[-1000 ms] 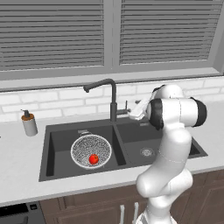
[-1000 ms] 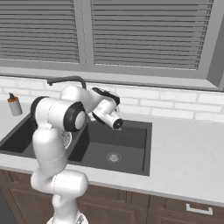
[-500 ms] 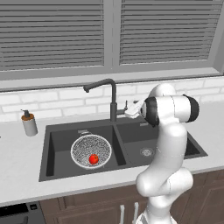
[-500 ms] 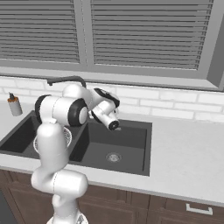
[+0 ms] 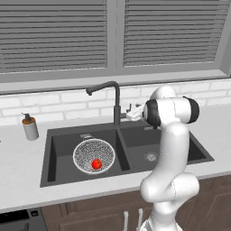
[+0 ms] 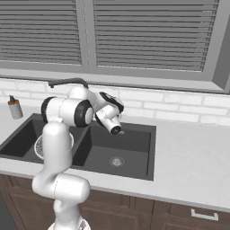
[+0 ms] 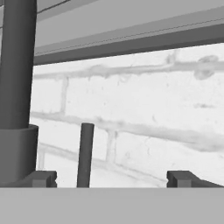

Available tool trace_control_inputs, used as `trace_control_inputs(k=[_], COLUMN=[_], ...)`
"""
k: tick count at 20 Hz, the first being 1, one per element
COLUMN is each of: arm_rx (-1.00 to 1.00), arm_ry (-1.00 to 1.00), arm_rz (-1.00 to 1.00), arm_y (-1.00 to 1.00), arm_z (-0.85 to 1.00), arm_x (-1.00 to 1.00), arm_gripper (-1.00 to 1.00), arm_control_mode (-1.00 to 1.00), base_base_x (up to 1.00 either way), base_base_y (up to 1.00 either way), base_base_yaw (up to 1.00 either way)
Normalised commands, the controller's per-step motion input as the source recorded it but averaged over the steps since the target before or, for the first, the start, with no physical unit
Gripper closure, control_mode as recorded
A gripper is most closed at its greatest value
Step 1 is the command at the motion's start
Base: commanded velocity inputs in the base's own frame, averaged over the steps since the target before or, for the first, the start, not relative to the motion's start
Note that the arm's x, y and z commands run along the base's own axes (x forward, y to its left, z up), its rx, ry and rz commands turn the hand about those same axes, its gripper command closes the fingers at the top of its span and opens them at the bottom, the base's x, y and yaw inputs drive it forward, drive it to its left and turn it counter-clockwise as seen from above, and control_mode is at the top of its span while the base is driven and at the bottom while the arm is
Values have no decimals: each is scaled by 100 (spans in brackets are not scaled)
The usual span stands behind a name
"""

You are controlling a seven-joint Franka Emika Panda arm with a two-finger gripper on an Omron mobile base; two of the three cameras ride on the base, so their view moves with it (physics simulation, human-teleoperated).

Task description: Put the colander in the sink, put the apple in the colander, and turn on the sink faucet and pour water over the colander.

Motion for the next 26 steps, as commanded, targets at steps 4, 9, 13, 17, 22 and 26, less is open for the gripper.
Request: trace_control_inputs(k=[4,9,13,17,22,26], arm_rx=[4,0,0,0,2,1], arm_ry=[0,1,6,4,1,0], arm_rz=[-3,-5,-7,-7,-8,-9], arm_y=[0,3,4,9,4,4], arm_z=[-3,-1,0,0,-6,-3], arm_x=[21,18,26,26,17,13], arm_gripper=[-100,-100,-100,-100,-100,-100], arm_control_mode=[-100,-100,-100,-100,-100,-100], base_base_x=[0,0,0,0,0,0], base_base_y=[0,0,0,0,0,0], base_base_yaw=[0,0,0,0,0,0])
